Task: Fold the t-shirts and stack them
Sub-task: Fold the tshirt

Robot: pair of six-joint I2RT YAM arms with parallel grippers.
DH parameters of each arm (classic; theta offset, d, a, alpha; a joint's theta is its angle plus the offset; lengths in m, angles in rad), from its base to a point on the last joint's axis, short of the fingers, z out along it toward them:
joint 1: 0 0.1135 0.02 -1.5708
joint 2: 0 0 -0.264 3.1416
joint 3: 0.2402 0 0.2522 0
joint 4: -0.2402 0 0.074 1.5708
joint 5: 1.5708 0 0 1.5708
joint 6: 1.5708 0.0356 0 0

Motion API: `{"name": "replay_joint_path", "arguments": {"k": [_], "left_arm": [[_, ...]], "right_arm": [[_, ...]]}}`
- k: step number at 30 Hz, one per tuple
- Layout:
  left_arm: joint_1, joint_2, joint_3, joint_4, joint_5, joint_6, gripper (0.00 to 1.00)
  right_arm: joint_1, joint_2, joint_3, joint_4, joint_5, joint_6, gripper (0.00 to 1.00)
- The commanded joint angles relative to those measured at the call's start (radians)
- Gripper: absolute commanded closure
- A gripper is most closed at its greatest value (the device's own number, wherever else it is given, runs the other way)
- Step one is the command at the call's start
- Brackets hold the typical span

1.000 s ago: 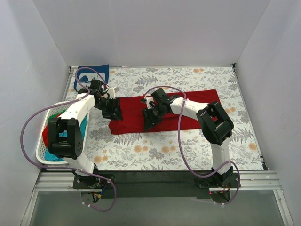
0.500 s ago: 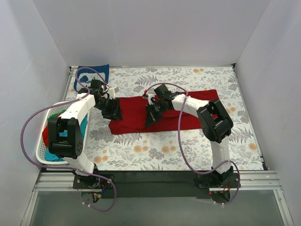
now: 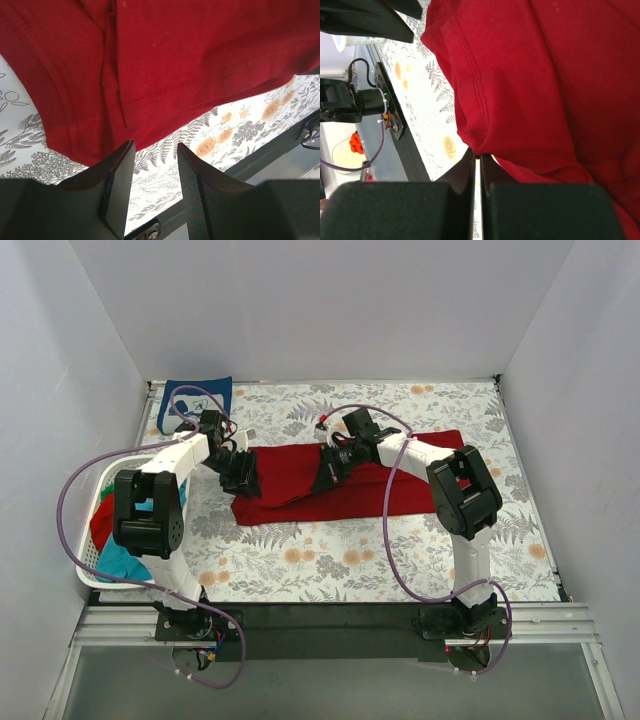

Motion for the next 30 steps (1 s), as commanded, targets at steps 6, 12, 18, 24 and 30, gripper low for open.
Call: {"name": "replay_joint_path", "arguments": {"k": [6, 12, 18, 24, 30], "left_arm": [[0.004, 0.039, 0.024, 0.004, 0.032, -0.012, 0.62], [0.003, 0.076, 0.033, 0.021, 0.034, -0.016, 0.62], [0.003, 0.120, 0.030, 0.036, 0.034, -0.025, 0.62], [-0.004, 0.153, 0.044, 0.047, 0.057, -0.036, 0.63], [-0.004, 0.125, 0.064, 0.052, 0.078, -0.032, 0.70]], "right_arm": [[-0.015, -0.023, -0.008, 0.086, -0.056, 0.055, 0.99], [-0.019, -0.023, -0.013, 0.085, -0.062, 0.055, 0.99], [-0.021, -0.019, -0.013, 0.086, -0.059, 0.050, 0.99], [-0.021, -0.012, -0.014, 0.085, -0.060, 0.050, 0.99], [-0.022, -0.012, -0.013, 0.086, -0.062, 0.050, 0.99]]}}
